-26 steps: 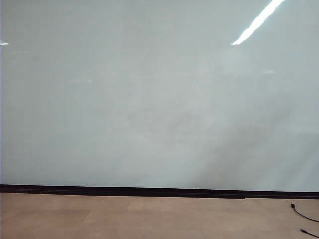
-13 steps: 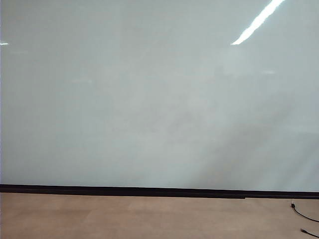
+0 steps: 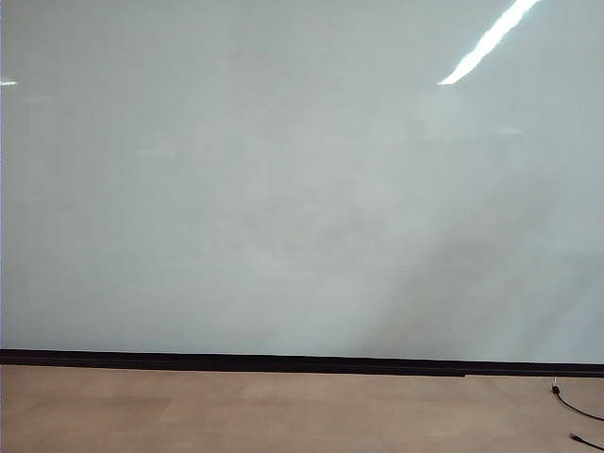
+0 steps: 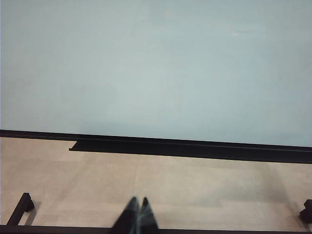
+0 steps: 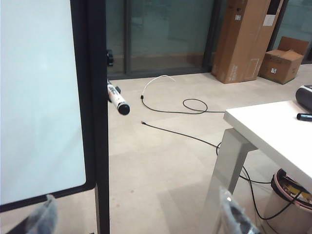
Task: Pick up the pen on the shelf to the right of the whiteboard and write the letter Z.
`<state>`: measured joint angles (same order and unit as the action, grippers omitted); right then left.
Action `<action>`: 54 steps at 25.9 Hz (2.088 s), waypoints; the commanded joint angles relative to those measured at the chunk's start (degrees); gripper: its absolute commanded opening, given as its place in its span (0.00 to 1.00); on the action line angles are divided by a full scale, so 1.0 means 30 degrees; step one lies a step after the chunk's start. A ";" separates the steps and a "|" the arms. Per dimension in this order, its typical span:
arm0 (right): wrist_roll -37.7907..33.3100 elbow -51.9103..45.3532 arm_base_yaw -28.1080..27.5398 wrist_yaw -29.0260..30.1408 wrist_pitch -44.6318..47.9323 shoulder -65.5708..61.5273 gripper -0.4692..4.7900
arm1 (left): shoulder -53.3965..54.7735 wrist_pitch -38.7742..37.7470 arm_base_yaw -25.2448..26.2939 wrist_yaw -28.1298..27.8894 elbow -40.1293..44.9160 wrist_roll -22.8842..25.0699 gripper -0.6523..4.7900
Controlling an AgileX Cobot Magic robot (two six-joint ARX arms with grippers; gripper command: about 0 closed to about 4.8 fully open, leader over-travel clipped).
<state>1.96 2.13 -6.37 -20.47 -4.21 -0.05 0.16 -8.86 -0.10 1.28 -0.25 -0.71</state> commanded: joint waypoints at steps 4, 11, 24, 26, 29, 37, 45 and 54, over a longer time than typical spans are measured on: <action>-0.0095 0.1027 -0.0612 0.0073 0.0612 -0.1348 0.91 | 0.0007 0.0102 -0.0007 0.0007 -0.0044 0.0087 0.11; 0.0386 0.2266 -0.1858 0.2259 0.5464 -0.7621 0.91 | 0.0007 0.0102 -0.0007 0.0007 -0.0044 0.0087 0.11; 0.0627 0.2266 -0.6644 0.9602 1.4396 -1.6713 0.92 | 0.0007 0.0109 -0.0007 0.0007 -0.0044 0.0087 0.11; 0.0634 0.2302 -0.6907 1.0382 1.7121 -1.8797 0.93 | 0.0007 0.0102 -0.0007 0.0007 -0.0044 0.0087 0.11; 0.0627 0.2688 -0.7191 1.1657 2.0961 -2.2250 0.93 | 0.0007 0.0102 -0.0007 0.0007 -0.0044 0.0087 0.11; -0.0969 0.5479 -0.7191 1.3901 2.8436 -3.1263 0.93 | 0.0007 0.0109 -0.0007 0.0007 -0.0044 0.0087 0.11; -0.1078 0.9464 -0.7992 1.6786 2.8443 -3.5722 0.93 | 0.0007 0.0109 -0.0007 0.0015 -0.0044 0.0087 0.11; -0.1778 1.0695 -0.8160 1.8098 2.8443 -3.6661 0.89 | 0.0007 0.0102 -0.0007 0.0007 -0.0044 0.0087 0.11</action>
<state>-2.20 33.82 -30.85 33.01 80.05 -110.26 0.16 -8.84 -0.10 1.28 -0.25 -0.71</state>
